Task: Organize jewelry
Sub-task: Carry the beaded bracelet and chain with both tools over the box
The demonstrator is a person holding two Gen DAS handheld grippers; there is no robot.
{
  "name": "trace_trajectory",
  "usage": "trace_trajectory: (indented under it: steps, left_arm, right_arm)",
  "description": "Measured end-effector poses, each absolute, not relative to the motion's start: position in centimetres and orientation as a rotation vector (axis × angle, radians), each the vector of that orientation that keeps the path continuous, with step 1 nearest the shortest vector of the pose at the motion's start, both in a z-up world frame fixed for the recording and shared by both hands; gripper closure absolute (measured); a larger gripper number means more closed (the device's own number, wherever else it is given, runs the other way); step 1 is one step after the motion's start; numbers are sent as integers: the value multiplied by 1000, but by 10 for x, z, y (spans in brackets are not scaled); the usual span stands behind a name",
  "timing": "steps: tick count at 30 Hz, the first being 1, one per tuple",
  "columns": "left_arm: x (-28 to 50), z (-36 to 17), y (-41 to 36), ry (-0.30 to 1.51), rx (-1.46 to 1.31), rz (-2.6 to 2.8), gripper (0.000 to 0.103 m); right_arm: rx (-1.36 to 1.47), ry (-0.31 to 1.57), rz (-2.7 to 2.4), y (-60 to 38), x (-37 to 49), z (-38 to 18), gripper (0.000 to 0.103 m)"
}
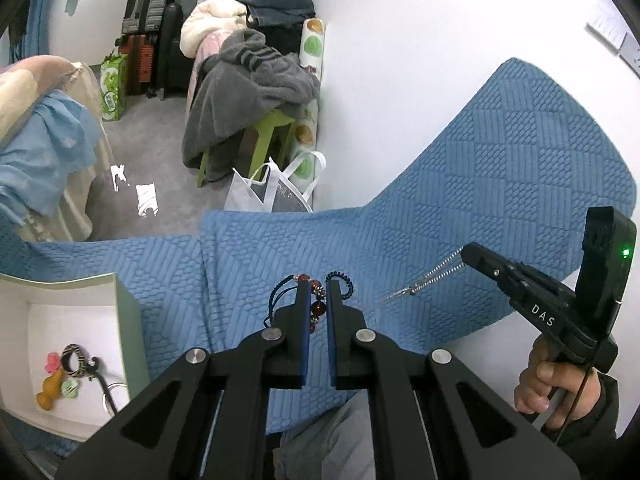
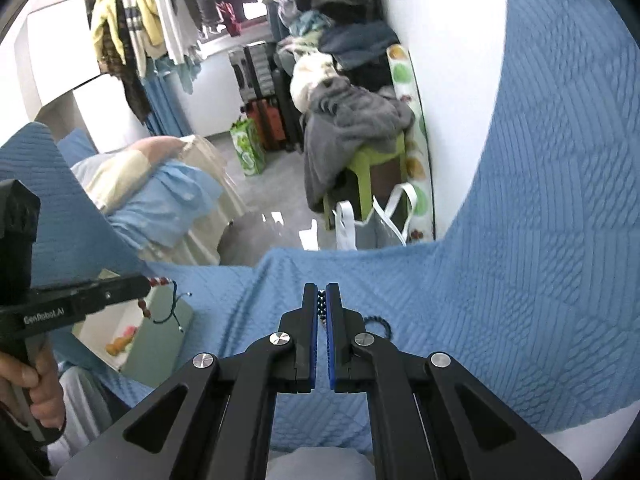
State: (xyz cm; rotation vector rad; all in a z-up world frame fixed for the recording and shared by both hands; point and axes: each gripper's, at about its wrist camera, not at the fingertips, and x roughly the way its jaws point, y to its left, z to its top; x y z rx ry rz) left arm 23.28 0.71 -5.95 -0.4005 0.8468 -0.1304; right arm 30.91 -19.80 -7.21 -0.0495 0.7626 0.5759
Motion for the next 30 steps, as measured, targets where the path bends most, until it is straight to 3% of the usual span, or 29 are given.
trace_trajectory:
  steps: [30]
  left_arm:
    - [147, 11, 152, 787, -395, 123, 96]
  right_arm:
    - [-113, 616, 931, 6, 251, 45, 101]
